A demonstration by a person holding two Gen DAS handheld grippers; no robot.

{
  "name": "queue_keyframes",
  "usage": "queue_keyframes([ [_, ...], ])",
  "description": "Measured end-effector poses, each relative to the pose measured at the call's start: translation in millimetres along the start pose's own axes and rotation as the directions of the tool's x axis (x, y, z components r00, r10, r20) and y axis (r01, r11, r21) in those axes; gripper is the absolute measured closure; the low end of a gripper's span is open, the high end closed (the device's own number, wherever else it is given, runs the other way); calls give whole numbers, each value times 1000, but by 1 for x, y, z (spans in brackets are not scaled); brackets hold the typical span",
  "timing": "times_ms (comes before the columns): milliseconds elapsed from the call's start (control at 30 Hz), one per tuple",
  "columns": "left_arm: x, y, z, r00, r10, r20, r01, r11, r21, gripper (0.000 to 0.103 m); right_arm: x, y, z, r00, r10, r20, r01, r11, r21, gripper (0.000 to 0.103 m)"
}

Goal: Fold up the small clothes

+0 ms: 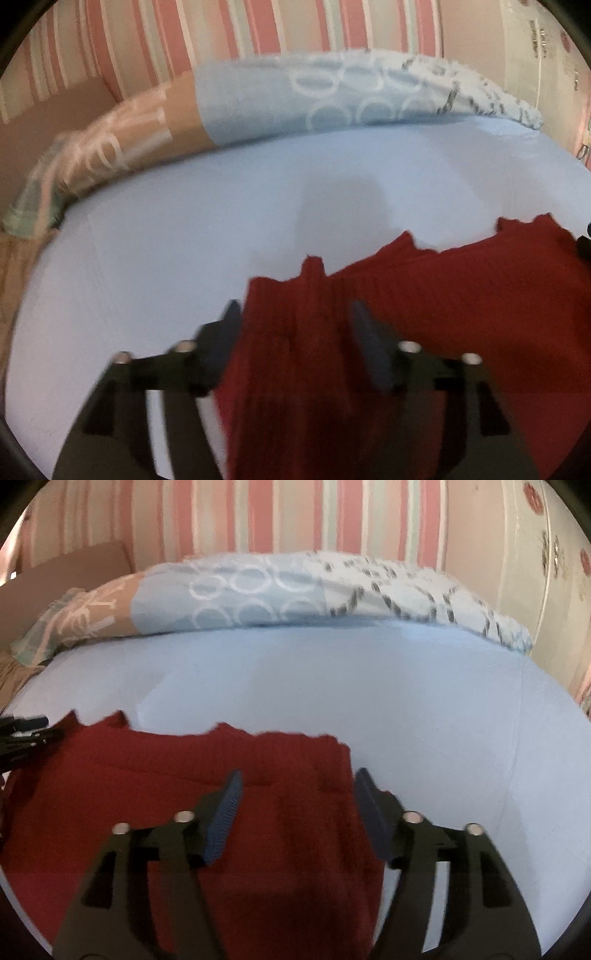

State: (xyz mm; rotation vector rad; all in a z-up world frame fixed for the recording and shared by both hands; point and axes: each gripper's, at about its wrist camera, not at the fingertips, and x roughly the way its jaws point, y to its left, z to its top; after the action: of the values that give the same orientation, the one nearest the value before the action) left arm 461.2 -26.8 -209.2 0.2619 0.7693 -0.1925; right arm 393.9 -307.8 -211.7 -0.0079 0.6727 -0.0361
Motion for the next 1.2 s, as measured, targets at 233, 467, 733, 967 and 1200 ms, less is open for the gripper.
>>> queue_keyframes([
  [233,-36,-30,-43,999,-25,20,26,999,-32,29,-12,67,-25,994,108,-33,-111,989,-94,22],
  [467,-20,-22,-60,999,34,23,-33,999,-38,27,6,47,-39,996,12,-92,-23,993,-113,23],
  [733,-25,18,-74,998,54,11,-53,992,-118,21,0,-24,-53,992,-67,-109,69,998,15,19],
  [967,-28,22,-74,998,61,-8,-61,991,-119,17,-9,-27,-51,995,-13,-97,18,999,47,19],
  [1200,-77,-3,-94,1000,23,6,-23,996,-86,17,-61,18,-64,997,46,-61,-49,998,-37,14],
])
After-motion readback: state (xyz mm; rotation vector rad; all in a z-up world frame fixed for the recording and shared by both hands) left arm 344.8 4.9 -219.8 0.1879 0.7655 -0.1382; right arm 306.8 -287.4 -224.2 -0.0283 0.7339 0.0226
